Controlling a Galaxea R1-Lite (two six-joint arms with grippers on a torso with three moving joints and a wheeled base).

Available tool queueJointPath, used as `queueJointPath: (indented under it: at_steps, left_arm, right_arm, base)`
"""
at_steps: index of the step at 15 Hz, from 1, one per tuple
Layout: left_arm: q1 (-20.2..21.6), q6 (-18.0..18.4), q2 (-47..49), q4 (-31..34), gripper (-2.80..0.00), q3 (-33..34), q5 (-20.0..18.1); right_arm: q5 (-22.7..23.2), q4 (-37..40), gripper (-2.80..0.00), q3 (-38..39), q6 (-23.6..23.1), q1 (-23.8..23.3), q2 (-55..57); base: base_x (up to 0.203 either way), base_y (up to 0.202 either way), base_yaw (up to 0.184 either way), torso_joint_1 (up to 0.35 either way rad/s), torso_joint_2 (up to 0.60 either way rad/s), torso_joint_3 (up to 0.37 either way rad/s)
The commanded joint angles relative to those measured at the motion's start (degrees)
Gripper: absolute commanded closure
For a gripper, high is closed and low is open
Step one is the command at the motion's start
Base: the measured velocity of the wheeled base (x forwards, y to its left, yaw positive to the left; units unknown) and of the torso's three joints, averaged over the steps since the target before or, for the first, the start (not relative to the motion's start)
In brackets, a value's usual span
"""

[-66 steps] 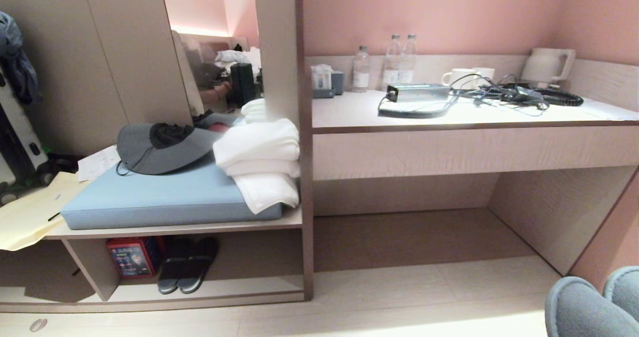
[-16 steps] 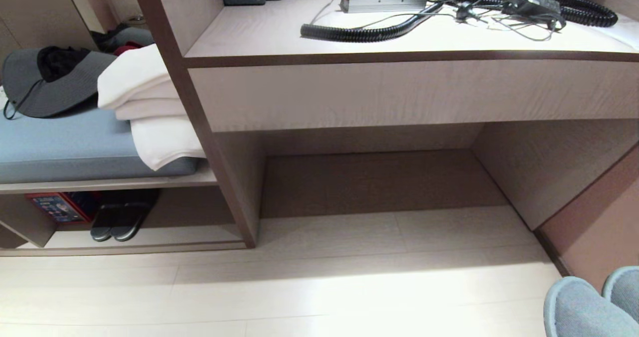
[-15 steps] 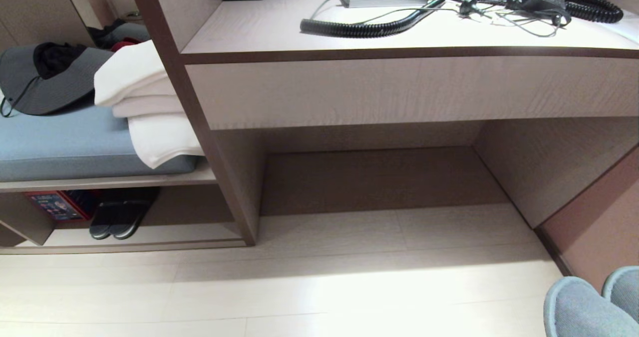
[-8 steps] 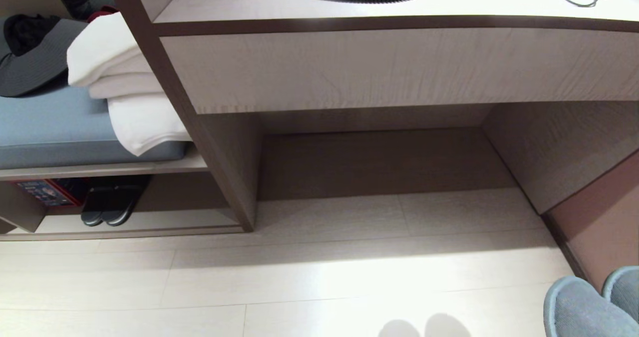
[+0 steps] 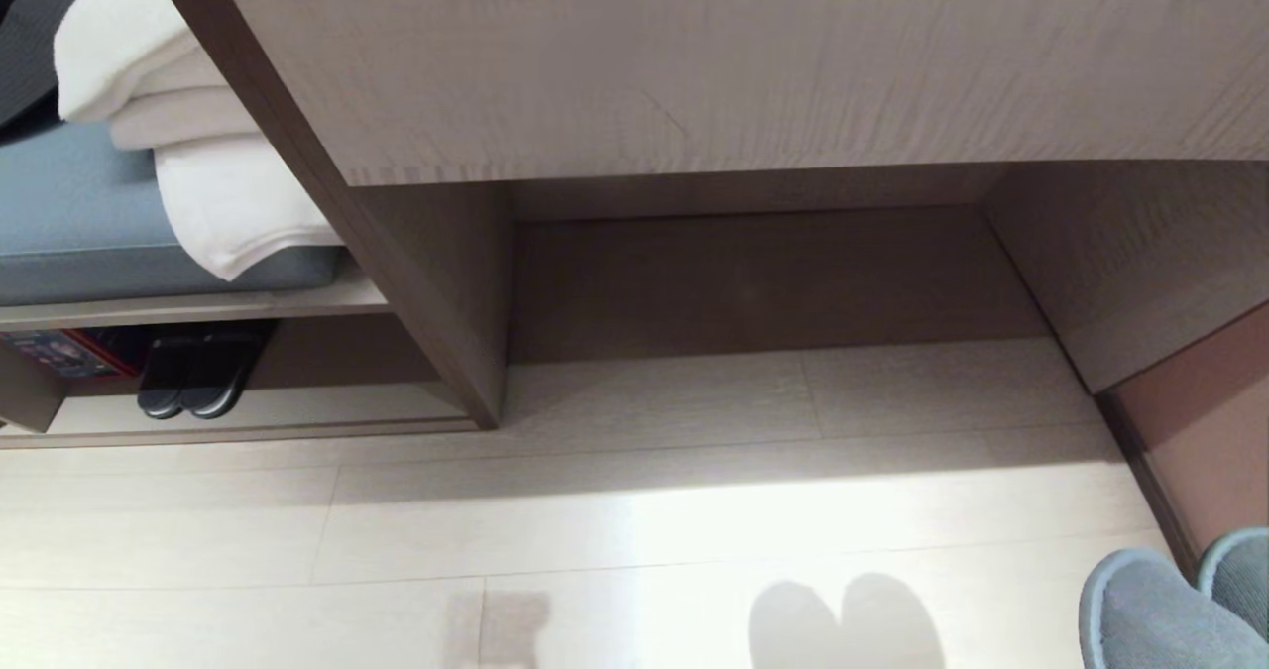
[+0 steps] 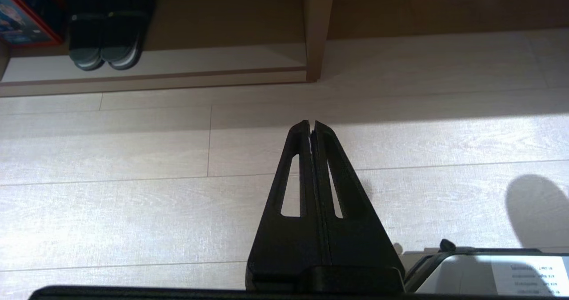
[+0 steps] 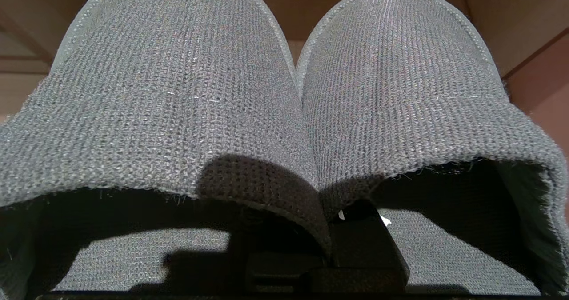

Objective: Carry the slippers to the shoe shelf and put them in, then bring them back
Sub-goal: Place the slippers on the floor

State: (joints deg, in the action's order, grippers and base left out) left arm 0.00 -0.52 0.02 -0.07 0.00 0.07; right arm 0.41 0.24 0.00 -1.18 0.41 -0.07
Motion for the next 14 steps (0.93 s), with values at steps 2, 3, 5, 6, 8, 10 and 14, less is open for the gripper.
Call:
queueJointPath:
  at_steps: [2, 3, 5, 6, 8, 10, 14]
  left_arm:
    - [0.0, -0.09, -0.02, -0.01, 0.0, 0.01, 0.01]
    - [0.0, -0.09, -0.02, -0.01, 0.0, 0.0, 0.01]
    - [0.02, 0.0, 0.04, -0.01, 0.0, 0.0, 0.01]
    - [0.0, 0.0, -0.02, -0.01, 0.0, 0.0, 0.01]
    - [0.0, 0.0, -0.02, -0.01, 0.0, 0.0, 0.01]
    - [0.02, 0.0, 0.01, -0.01, 0.0, 0.0, 0.01]
    - [0.0, 0.0, -0.02, -0.01, 0.0, 0.0, 0.01]
  right_arm:
    - [0.03, 0.02, 0.0, 0.0, -0.05, 0.02, -0.01]
    - [0.03, 0.02, 0.0, 0.0, -0.05, 0.02, -0.01]
    - [0.03, 0.02, 0.0, 0.0, -0.05, 0.02, -0.01]
    - [0.03, 0.02, 0.0, 0.0, -0.05, 0.02, -0.01]
    - [0.03, 0.02, 0.0, 0.0, -0.05, 0.02, -0.01]
    - [0.03, 0.02, 0.0, 0.0, -0.05, 0.02, -0.01]
    - [0.03, 0.02, 0.0, 0.0, -0.05, 0.02, -0.01]
  base:
    - [0.0, 0.0, 0.0, 0.006, 0.0, -0.197]
    - [0.0, 0.0, 0.0, 0.012, 0.0, -0.203]
    - [0.0, 0.0, 0.0, 0.003, 0.0, -0.194]
    - [0.0, 0.0, 0.0, 0.003, 0.01, -0.19]
    - [0.0, 0.0, 0.0, 0.005, 0.0, -0.198]
    - [0.0, 0.0, 0.0, 0.007, 0.01, -0.197]
    - [0.0, 0.0, 0.0, 0.004, 0.0, -0.194]
